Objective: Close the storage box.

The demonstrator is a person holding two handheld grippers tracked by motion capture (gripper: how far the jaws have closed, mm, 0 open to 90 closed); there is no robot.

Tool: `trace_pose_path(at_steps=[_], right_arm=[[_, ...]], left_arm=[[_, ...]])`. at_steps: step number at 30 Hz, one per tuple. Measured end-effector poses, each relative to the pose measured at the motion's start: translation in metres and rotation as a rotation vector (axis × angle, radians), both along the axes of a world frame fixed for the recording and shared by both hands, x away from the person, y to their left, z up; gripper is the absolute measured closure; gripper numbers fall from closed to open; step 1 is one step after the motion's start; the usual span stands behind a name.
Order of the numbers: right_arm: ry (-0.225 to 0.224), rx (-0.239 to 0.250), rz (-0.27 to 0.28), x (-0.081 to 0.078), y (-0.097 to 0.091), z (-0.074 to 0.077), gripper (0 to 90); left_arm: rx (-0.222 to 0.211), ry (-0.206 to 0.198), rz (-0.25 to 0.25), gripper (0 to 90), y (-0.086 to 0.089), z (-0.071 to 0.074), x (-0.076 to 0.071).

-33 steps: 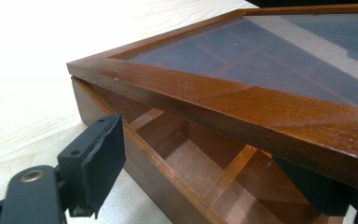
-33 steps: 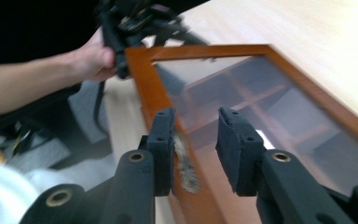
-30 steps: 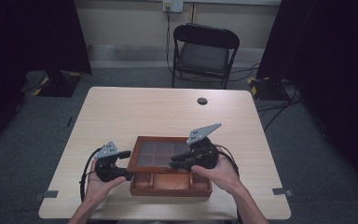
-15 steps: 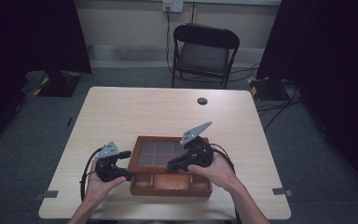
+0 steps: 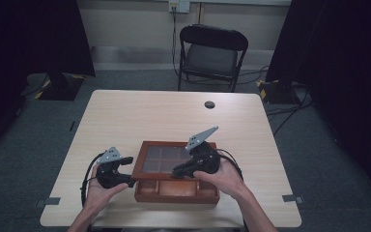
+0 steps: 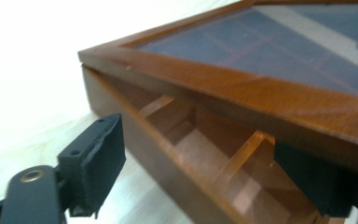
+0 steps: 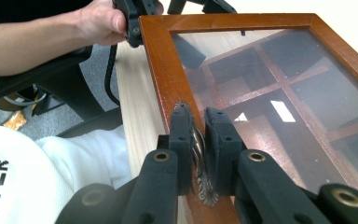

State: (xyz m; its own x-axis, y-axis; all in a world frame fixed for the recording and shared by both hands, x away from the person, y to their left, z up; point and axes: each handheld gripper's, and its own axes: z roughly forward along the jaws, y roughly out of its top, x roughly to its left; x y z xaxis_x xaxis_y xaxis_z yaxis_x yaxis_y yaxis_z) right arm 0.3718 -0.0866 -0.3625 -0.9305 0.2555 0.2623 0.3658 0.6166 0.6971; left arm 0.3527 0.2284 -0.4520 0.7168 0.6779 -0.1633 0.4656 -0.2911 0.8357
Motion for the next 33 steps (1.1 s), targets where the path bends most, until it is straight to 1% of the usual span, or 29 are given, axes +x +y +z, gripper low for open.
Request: trace_pose_path(at_steps=[1,2,4,6,7,8,10,11,12,13,15,18,21,24,27,28,30,33], right_arm=[[-0.001,-0.007,0.000,-0.001,0.000,0.000,82.2],[-0.006,-0.005,0.003,-0.001,0.000,-0.001,82.2],[0.000,-0.005,0.002,-0.001,0.000,-0.003,82.2],[0.004,-0.007,0.003,-0.002,-0.001,-0.006,82.2],[0.006,-0.008,0.001,-0.003,-0.002,-0.006,82.1],[0.008,-0.008,0.004,-0.003,-0.002,-0.007,82.1],[0.007,-0.013,0.004,-0.004,-0.004,-0.009,82.1],[0.009,-0.010,0.004,-0.004,-0.005,-0.011,82.0],[0.010,-0.013,0.002,-0.005,-0.005,-0.012,82.0],[0.012,-0.004,0.005,-0.005,-0.006,-0.013,82.0],[0.020,-0.005,0.003,-0.006,-0.007,-0.016,82.0],[0.019,-0.025,0.006,-0.007,-0.007,-0.020,81.9],[0.024,-0.026,0.001,-0.009,-0.007,-0.023,81.9],[0.023,-0.023,-0.001,-0.011,-0.008,-0.027,81.9],[0.020,-0.025,-0.003,-0.012,-0.008,-0.030,81.8],[0.019,-0.027,-0.004,-0.013,-0.007,-0.031,81.9],[0.019,-0.028,-0.009,-0.014,-0.007,-0.033,81.8],[0.023,-0.028,-0.013,-0.016,-0.007,-0.040,81.8]], left_arm=[[0.003,0.002,0.008,18.6,0.003,0.000,0.000],[-0.014,0.005,0.020,18.6,0.006,-0.001,0.000],[-0.021,0.014,0.037,18.5,0.013,-0.001,0.001],[-0.009,0.011,0.054,18.5,0.019,0.000,0.003],[-0.017,0.017,0.064,18.5,0.021,0.000,0.004],[-0.023,0.014,0.073,18.5,0.023,0.000,0.005],[-0.017,0.007,0.088,18.8,0.027,0.001,0.007],[-0.021,0.010,0.092,18.9,0.028,0.001,0.008],[-0.013,0.013,0.095,18.9,0.030,0.001,0.009],[-0.012,0.014,0.098,18.9,0.031,0.000,0.010],[-0.008,0.019,0.109,18.9,0.034,-0.001,0.012],[0.004,0.023,0.119,18.9,0.040,-0.002,0.016],[0.010,0.033,0.135,18.9,0.045,-0.004,0.020],[0.034,0.033,0.150,18.9,0.050,-0.004,0.022],[0.020,0.053,0.154,18.8,0.053,-0.005,0.024],[0.035,0.049,0.154,18.8,0.054,-0.005,0.025],[0.034,0.058,0.155,18.8,0.055,-0.006,0.025],[0.038,0.059,0.164,18.2,0.057,-0.008,0.026]])
